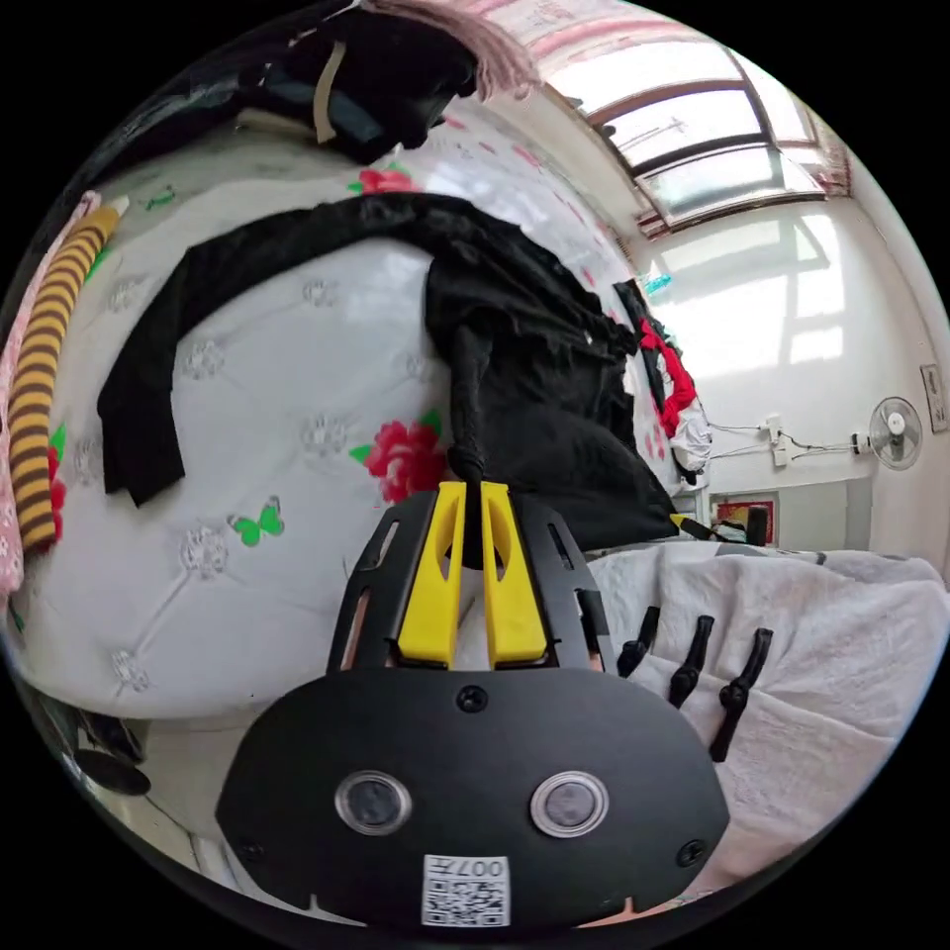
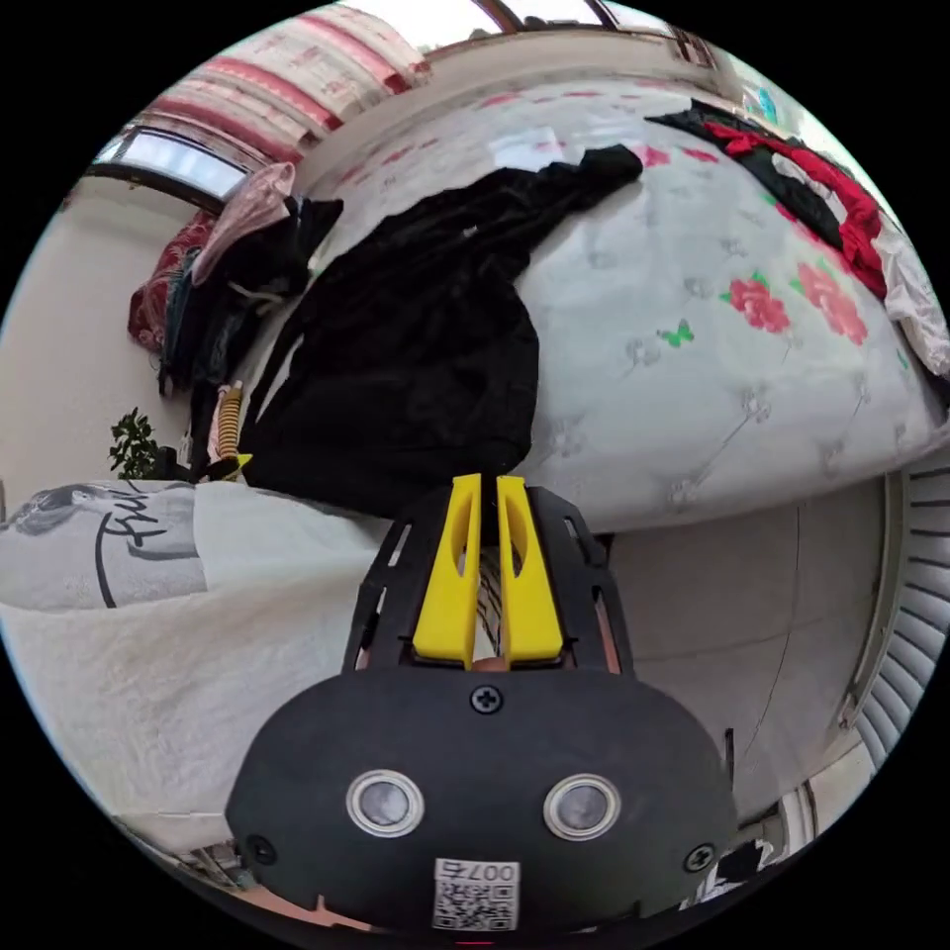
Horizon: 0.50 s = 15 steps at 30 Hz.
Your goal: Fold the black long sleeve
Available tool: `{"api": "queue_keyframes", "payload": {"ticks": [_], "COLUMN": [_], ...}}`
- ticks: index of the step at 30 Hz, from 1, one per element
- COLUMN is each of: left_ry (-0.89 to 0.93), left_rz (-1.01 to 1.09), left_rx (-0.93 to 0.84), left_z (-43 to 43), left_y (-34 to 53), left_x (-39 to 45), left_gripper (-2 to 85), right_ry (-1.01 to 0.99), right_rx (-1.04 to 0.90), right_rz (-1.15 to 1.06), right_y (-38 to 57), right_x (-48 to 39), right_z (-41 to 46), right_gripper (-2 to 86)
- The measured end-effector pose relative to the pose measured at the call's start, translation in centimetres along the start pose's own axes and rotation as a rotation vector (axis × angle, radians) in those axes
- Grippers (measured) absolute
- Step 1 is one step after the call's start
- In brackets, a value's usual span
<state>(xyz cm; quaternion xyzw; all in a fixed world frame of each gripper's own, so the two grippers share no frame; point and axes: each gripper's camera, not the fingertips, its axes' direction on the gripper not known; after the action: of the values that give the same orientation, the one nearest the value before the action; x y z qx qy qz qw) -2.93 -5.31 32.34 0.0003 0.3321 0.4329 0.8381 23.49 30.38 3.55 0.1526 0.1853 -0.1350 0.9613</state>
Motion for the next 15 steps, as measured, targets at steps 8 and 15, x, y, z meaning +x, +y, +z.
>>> {"api": "queue_keyframes", "payload": {"ticks": [8, 15], "left_ry": [0.064, 0.303], "left_rz": [-0.086, -0.137], "left_rx": [-0.095, -0.031], "left_z": [-0.9, -2.3], "left_y": [-1.5, -18.5], "left_x": [-3.9, -3.3], "left_gripper": [0.3, 0.0], "right_ry": [-0.191, -0.401], "right_rx": [-0.041, 0.005], "right_rz": [0.128, 0.175], "right_y": [1.3, -12.7], "right_x": [3.0, 7.6], "right_z": [-1.8, -6.8], "right_gripper": [0.2, 0.1]}}
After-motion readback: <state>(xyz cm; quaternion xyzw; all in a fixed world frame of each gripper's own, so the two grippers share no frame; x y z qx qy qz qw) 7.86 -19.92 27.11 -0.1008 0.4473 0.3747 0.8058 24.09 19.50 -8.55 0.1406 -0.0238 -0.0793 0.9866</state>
